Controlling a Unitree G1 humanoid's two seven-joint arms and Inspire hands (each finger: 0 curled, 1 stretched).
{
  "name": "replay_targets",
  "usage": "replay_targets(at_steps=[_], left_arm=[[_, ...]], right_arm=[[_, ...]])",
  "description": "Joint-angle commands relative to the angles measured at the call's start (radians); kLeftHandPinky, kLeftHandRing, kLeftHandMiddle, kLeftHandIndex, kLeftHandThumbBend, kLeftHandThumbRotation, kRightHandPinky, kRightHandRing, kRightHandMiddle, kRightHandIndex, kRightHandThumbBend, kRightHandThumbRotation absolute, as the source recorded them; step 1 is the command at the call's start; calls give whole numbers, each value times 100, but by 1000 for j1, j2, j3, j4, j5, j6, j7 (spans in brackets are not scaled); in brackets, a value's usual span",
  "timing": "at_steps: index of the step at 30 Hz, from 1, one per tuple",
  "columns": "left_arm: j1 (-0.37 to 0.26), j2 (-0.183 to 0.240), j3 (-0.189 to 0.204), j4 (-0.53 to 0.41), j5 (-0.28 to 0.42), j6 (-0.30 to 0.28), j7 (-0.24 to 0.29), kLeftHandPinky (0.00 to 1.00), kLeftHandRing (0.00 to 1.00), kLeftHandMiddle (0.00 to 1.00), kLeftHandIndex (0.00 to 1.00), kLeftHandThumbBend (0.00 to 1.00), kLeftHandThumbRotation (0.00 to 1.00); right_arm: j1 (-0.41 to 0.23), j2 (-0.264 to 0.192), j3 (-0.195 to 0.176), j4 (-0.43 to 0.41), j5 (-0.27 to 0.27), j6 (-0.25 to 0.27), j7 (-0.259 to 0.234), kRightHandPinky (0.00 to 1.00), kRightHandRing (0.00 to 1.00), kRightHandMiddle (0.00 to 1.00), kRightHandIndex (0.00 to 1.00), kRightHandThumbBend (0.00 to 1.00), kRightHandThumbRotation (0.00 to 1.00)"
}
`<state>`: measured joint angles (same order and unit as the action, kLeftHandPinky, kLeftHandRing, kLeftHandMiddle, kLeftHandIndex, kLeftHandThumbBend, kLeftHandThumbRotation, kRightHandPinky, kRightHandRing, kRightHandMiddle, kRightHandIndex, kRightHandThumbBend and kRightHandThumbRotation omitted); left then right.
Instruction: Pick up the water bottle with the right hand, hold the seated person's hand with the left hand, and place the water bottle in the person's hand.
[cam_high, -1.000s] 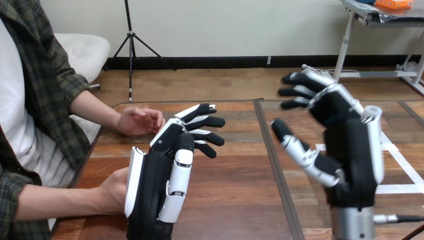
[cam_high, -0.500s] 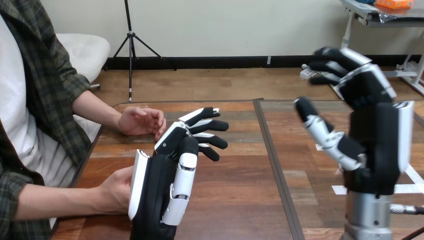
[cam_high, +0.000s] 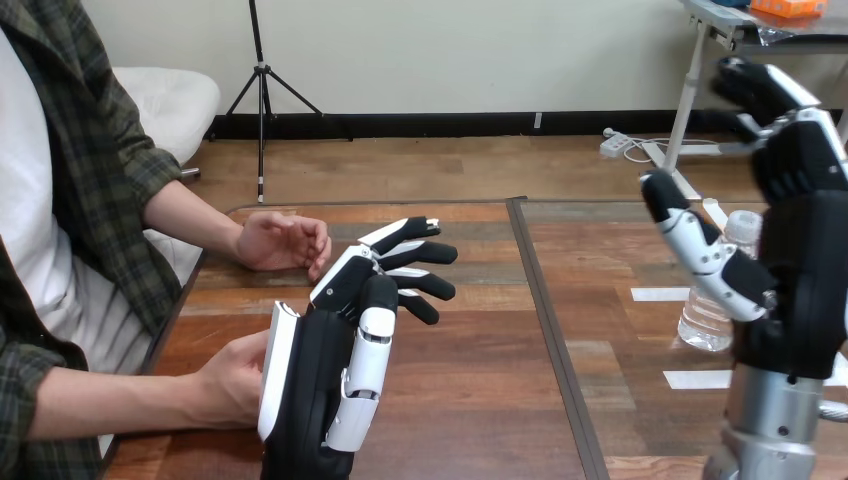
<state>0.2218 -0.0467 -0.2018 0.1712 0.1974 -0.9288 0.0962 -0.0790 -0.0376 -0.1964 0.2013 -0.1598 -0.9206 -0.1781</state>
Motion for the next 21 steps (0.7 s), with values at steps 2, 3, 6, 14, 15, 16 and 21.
replay_targets(at_steps=[2,3,6,14,15,16,21], left_arm=[[-22,-29,-12,8,-1,-21,7,44,57,67,73,17,98],[-22,-28,-12,9,-1,-21,7,44,57,67,74,17,98],[-23,-26,-13,12,-1,-24,7,44,57,67,74,17,98],[-23,-26,-13,15,-4,-22,9,43,57,67,73,17,98],[-23,-26,-13,14,-3,-21,10,43,57,67,73,17,98],[-22,-26,-13,14,-2,-20,11,43,57,67,73,17,98],[-19,-26,-15,13,-2,-21,13,43,57,68,74,18,98]], right_arm=[[-92,-21,-36,43,-39,12,-58,77,84,83,78,71,24],[-94,-23,-38,47,-41,13,-64,78,84,83,78,72,24],[-112,-37,-53,77,-60,26,-97,79,86,85,80,72,25],[-150,-83,-77,152,-108,54,-161,82,89,88,83,73,27],[-152,-87,-77,156,-112,57,-167,82,90,89,83,73,27],[-157,-95,-78,165,-114,63,-173,83,90,89,84,73,27],[-170,-121,-80,188,-130,84,-199,84,91,90,85,73,27]])
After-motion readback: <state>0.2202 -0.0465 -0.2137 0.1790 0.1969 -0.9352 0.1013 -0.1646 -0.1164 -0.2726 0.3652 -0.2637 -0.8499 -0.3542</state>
